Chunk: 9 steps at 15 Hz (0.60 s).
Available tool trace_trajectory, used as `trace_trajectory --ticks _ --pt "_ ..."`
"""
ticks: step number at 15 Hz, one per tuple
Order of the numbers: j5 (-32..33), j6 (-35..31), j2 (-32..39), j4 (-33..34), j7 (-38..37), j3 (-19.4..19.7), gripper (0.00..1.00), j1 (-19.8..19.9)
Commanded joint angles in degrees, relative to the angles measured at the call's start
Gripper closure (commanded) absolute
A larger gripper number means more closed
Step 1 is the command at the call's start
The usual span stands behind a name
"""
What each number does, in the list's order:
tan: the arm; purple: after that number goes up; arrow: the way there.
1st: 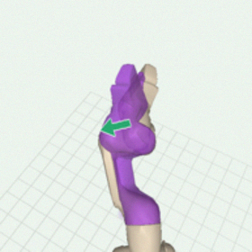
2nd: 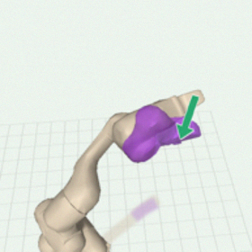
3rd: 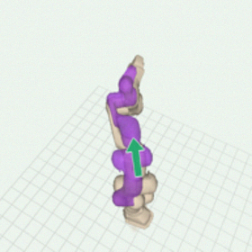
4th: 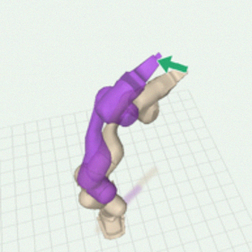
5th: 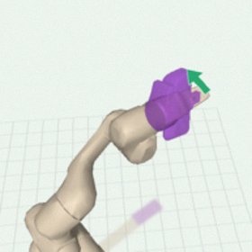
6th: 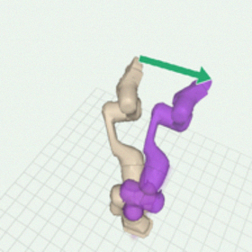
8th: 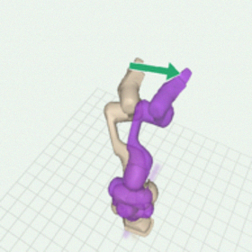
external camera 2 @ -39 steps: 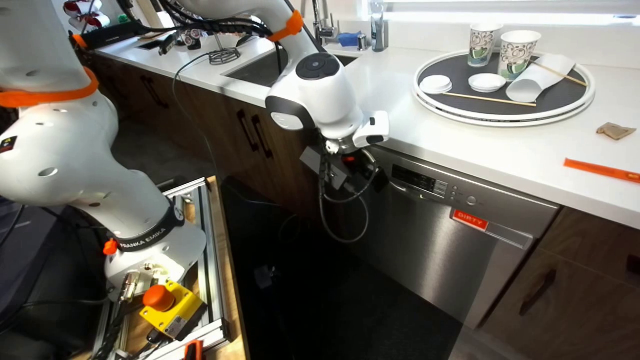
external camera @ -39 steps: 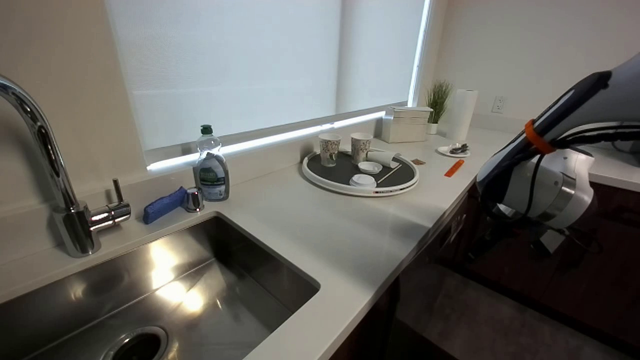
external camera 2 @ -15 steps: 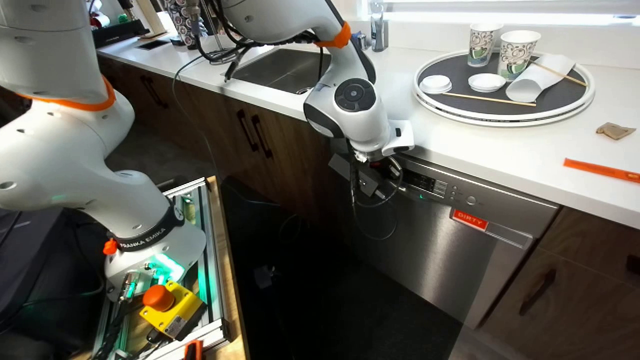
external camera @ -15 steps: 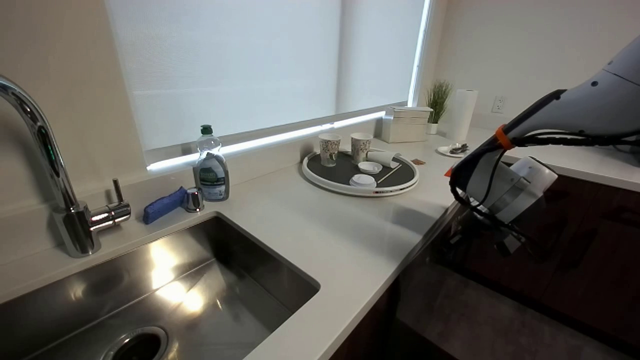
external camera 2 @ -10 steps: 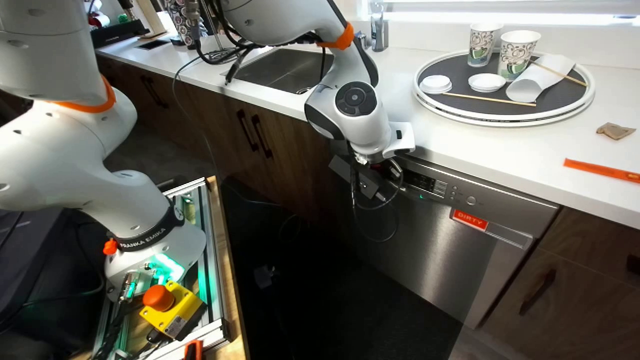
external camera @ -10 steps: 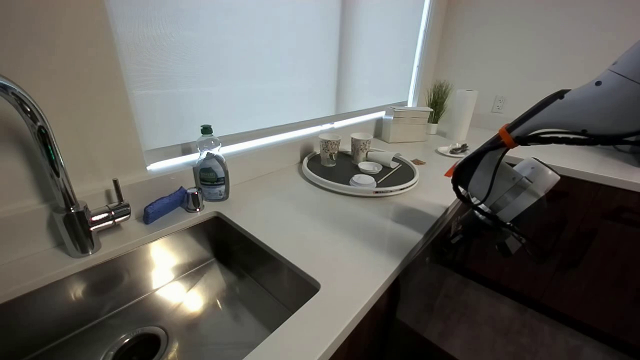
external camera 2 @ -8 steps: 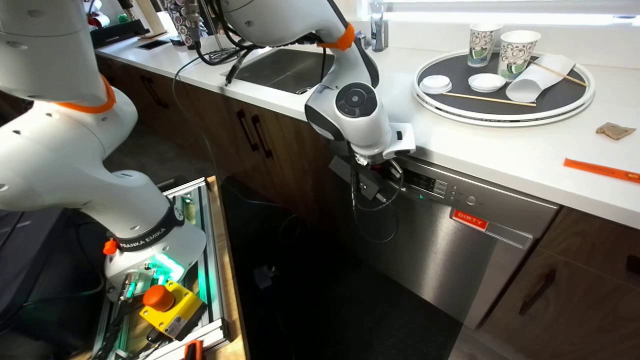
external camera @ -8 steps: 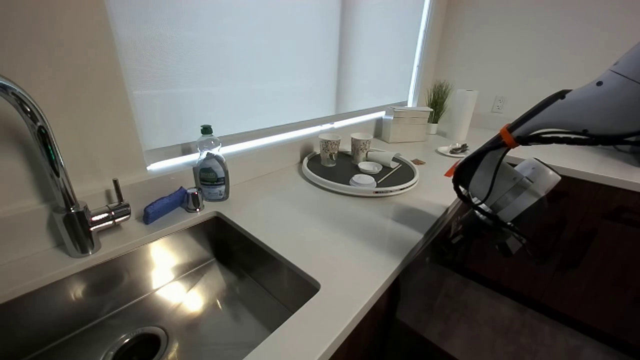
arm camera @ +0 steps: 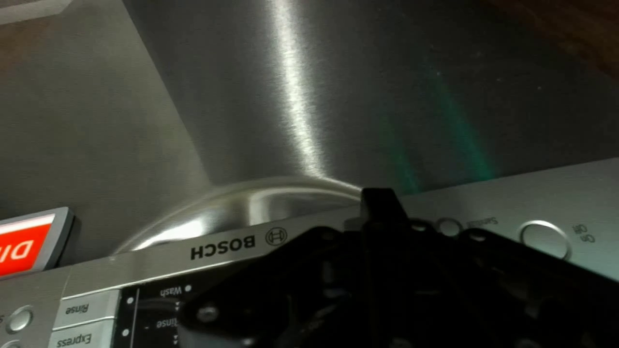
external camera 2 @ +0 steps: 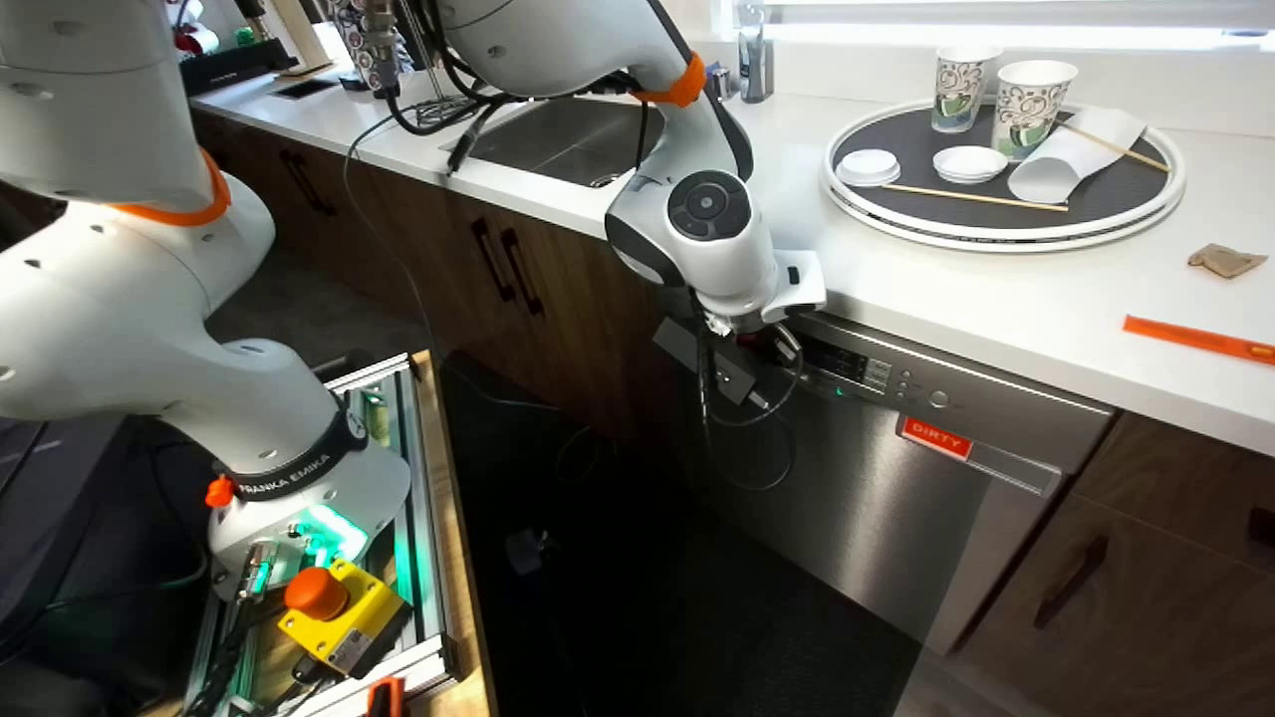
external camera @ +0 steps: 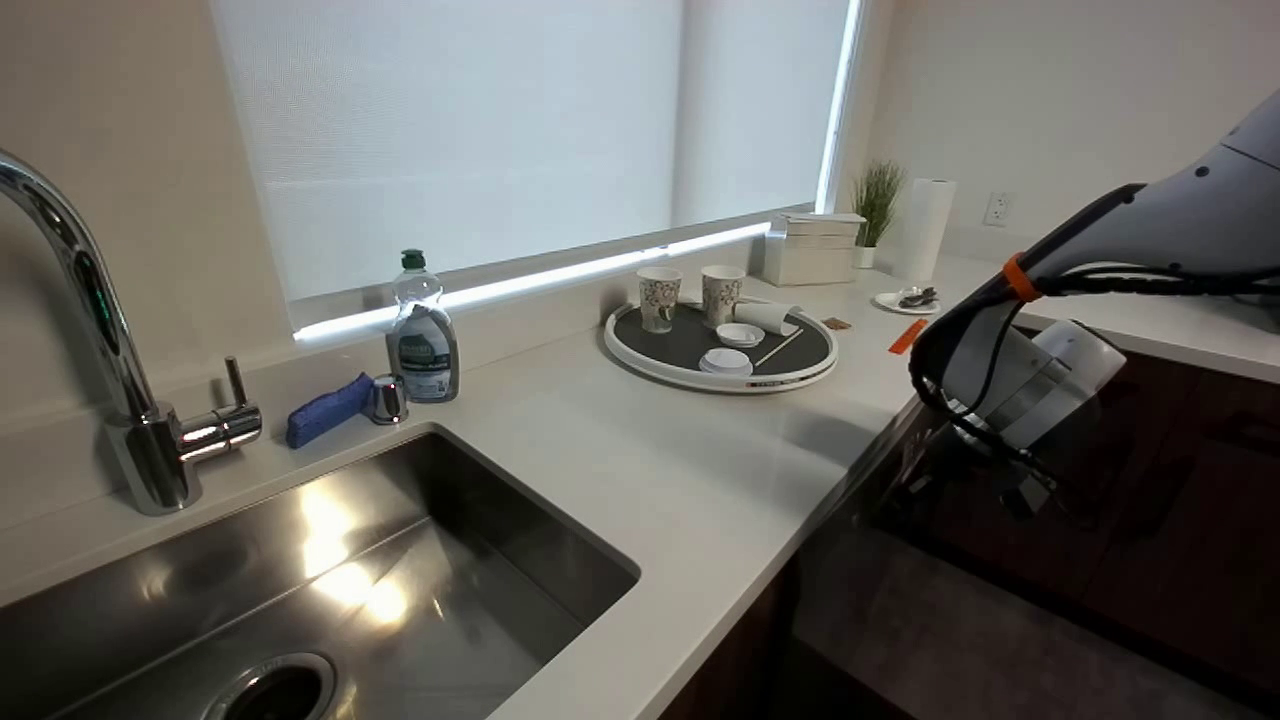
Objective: Press a button on the dishwasher
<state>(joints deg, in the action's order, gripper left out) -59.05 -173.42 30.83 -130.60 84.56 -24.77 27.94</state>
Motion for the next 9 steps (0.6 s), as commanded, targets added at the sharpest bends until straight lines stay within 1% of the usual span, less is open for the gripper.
trace_trajectory --ticks 1,9 --pt "0.0 0.2 -0.8 -1.1 3.4 -1.2 1.0 1.5" --pt "-0.5 -0.2 -2.6 -1.7 4.2 -1.7 1.0 1.8"
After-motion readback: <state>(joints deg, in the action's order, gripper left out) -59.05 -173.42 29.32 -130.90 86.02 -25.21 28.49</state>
